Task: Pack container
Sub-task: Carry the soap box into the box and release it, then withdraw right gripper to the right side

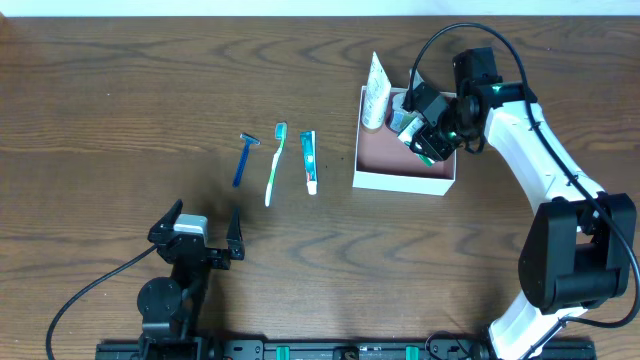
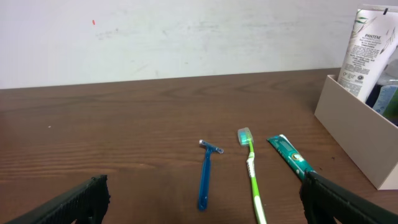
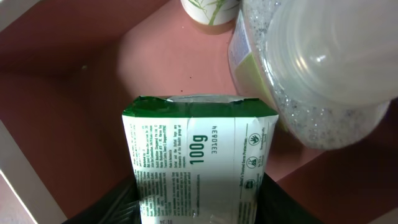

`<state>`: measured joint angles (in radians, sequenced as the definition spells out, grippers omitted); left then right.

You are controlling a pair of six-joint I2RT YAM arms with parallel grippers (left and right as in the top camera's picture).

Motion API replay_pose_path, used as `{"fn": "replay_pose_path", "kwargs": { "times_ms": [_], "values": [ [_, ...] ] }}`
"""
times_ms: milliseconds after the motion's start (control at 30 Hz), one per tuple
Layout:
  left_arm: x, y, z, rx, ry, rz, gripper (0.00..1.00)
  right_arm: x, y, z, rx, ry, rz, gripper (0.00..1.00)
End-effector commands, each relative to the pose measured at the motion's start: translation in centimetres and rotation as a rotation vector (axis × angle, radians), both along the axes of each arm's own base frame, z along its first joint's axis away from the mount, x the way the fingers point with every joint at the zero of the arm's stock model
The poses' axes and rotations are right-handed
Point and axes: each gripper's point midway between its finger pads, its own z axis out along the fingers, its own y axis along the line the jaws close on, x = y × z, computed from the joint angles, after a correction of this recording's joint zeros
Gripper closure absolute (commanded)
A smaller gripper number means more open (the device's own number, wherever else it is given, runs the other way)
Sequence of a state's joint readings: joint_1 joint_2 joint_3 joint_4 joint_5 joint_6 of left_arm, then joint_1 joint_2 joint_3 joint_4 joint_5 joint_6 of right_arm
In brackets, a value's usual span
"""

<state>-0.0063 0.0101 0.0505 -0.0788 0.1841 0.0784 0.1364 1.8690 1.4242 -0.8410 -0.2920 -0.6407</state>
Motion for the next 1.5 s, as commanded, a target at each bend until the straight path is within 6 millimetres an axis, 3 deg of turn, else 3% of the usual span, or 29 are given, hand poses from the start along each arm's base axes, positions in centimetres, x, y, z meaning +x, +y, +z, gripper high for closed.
{"fn": "replay_pose_path", "kwargs": {
  "times_ms": [0, 400, 600, 800, 967, 1067, 1133, 1233, 1367, 1467],
  "values": [
    [0.0, 0.0, -1.6, -0.002, 0.036, -0.002, 0.02, -0.1, 0.9, 0.4, 0.017, -0.013, 0.031, 0.49],
    [0.0, 0.0, -1.6, -0.002, 0.036, -0.002, 0.02, -0.5, 0.9, 0.3, 0.014, 0.005, 0.031, 0.38],
    [0.0, 0.0, -1.6, -0.002, 0.036, -0.002, 0.02, -0.3, 1.0, 0.9, 0.019, -0.006, 0.024, 0.38],
    [0.0, 0.0, -1.6, -0.002, 0.036, -0.002, 0.02, 0.0, 1.2, 5.8, 0.037, -0.063, 0.018, 0.35],
    [0.0, 0.0, -1.6, -0.002, 0.036, -0.002, 0.02, -0.1, 0.5, 11.8, 0.046, -0.170, -0.019, 0.21],
    [0.0, 0.0, -1.6, -0.002, 0.036, -0.002, 0.02, 1.3, -2.5, 15.7, 0.034, -0.281, -0.224, 0.01],
    [0.0, 0.0, -1.6, -0.002, 0.036, -0.002, 0.02, 2.4, -6.4, 18.1, 0.020, -0.365, -0.431, 0.01],
    [0.0, 0.0, -1.6, -0.002, 0.036, -0.002, 0.02, 3.0, -12.4, 19.8, 0.042, -0.410, -0.725, 0.01],
    [0.0, 0.0, -1.6, -0.002, 0.036, -0.002, 0.02, 2.5, -18.8, 18.2, 0.073, -0.357, -0.984, 0.01],
    [0.0, 0.0, -1.6, -0.002, 0.036, -0.002, 0.02, 2.3, -21.6, 15.9, 0.085, -0.292, -1.112, 0.01]
  ]
}}
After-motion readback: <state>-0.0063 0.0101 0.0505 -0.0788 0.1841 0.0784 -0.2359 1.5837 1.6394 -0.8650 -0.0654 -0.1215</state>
